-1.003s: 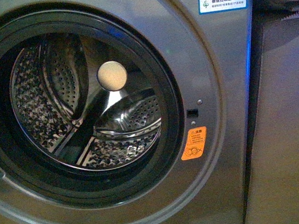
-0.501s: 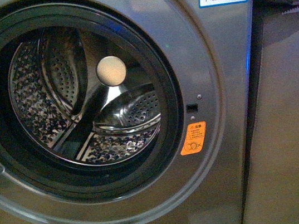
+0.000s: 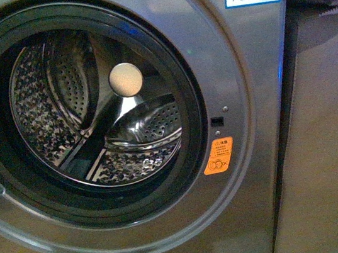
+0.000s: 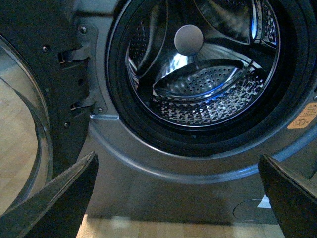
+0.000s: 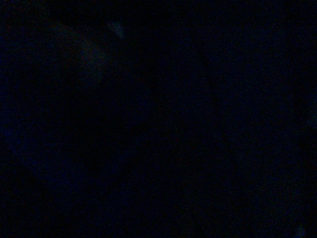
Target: Put clothes into washing machine
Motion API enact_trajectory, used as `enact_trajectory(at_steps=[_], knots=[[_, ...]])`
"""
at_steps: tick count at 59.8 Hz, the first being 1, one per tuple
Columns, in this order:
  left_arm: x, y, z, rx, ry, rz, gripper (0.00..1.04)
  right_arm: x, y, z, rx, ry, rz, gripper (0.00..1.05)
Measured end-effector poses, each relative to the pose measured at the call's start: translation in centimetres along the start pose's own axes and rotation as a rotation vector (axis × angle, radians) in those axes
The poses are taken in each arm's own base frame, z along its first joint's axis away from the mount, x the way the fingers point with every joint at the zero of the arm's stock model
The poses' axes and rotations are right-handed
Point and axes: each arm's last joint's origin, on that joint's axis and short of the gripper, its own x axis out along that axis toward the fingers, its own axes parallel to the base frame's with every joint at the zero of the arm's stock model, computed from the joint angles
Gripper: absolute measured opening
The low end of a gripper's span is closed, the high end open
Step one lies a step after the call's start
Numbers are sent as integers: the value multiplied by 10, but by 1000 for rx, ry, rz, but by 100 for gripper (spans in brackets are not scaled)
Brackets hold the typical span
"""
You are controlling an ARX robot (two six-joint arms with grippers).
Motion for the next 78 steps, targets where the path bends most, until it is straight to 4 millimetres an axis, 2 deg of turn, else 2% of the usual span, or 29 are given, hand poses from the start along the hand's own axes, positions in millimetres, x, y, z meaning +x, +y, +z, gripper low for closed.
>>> enact_trajectory(at_steps=[18, 25, 30, 33, 38, 41, 44, 45, 56, 59, 63, 64, 66, 69, 78], knots=[[0, 0, 0, 0, 0, 0, 98, -10, 10, 1, 16, -61, 13, 48], [0, 0, 0, 0, 0, 0, 98, -24, 13, 7, 42, -89, 43, 31], [0, 0, 0, 0, 0, 0, 98, -44, 14, 17, 71, -126, 76, 18], [0, 0, 0, 0, 0, 0, 98, -66, 15, 32, 79, -179, 101, 12], [0, 0, 0, 0, 0, 0, 98, -100, 17, 56, 63, -272, 125, 11], [0, 0, 0, 0, 0, 0, 98, -112, 18, 63, 50, -308, 134, 11], [0, 0, 0, 0, 0, 0, 98, -139, 21, 78, 22, -378, 146, 11], [0, 0, 0, 0, 0, 0, 98, -141, 22, 79, 20, -383, 149, 11], [0, 0, 0, 0, 0, 0, 98, -248, 36, 118, -90, -642, 204, 11], [0, 0, 0, 0, 0, 0, 98, -268, 39, 125, -109, -692, 205, 11], [0, 0, 0, 0, 0, 0, 98, -306, 44, 140, -154, -787, 209, 11], [0, 0, 0, 0, 0, 0, 98, -309, 45, 142, -158, -794, 209, 11], [0, 0, 0, 0, 0, 0, 98, -331, 49, 150, -184, -849, 206, 11], [0, 0, 0, 0, 0, 0, 98, -352, 54, 158, -212, -902, 207, 11], [0, 0, 0, 0, 0, 0, 98, -422, 81, 179, -300, -1096, 224, 11]])
